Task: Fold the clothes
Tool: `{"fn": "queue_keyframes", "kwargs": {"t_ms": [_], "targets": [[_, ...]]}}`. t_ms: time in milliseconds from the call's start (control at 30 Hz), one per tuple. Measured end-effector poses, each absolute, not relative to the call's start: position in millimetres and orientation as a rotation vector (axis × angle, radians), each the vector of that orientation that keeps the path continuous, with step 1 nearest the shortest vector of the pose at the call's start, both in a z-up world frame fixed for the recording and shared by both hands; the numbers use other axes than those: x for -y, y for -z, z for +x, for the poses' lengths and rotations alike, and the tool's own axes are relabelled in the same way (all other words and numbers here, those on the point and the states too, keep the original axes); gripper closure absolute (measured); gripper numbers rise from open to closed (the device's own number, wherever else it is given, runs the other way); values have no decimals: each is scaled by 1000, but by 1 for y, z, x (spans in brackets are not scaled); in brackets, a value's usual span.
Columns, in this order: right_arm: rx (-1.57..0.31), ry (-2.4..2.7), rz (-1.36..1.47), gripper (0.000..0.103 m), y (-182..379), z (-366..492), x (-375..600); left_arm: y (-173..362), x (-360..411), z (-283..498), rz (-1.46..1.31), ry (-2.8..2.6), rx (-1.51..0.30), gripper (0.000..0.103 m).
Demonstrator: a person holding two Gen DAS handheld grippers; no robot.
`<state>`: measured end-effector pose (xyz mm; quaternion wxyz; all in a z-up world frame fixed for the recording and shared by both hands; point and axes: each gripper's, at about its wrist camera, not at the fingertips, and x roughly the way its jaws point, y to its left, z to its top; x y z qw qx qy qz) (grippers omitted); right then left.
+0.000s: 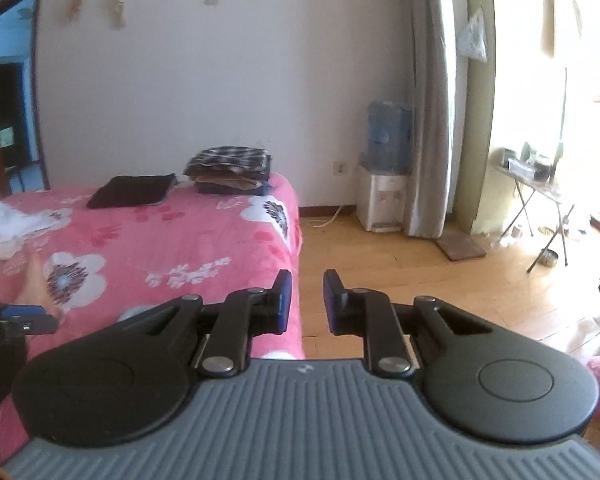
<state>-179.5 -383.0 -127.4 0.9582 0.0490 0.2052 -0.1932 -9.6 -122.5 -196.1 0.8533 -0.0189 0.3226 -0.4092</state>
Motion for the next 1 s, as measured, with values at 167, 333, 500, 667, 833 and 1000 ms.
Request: {"fn": "queue_keyframes", "kwargs": {"t_ms": [167, 333, 500, 667, 833, 1000], "targets": [[-526, 351, 83, 79, 162, -223, 333, 234, 132, -82, 10, 912, -758, 39], [-755, 324, 134, 79, 255, -217, 295, 290, 148, -119, 67, 922, -843, 39], [-851, 349, 135, 78, 306, -210, 282, 312, 154, -145, 205, 925, -739, 32], [-823, 344, 212, 77, 305, -214, 291, 314, 147, -155, 167, 936, -735, 28], [-805, 342, 188, 77, 307, -220, 287, 313, 147, -155, 168, 939, -736, 27], [-811, 345, 211, 77, 305, -221, 291, 314, 150, -153, 165, 940, -738, 27]]}}
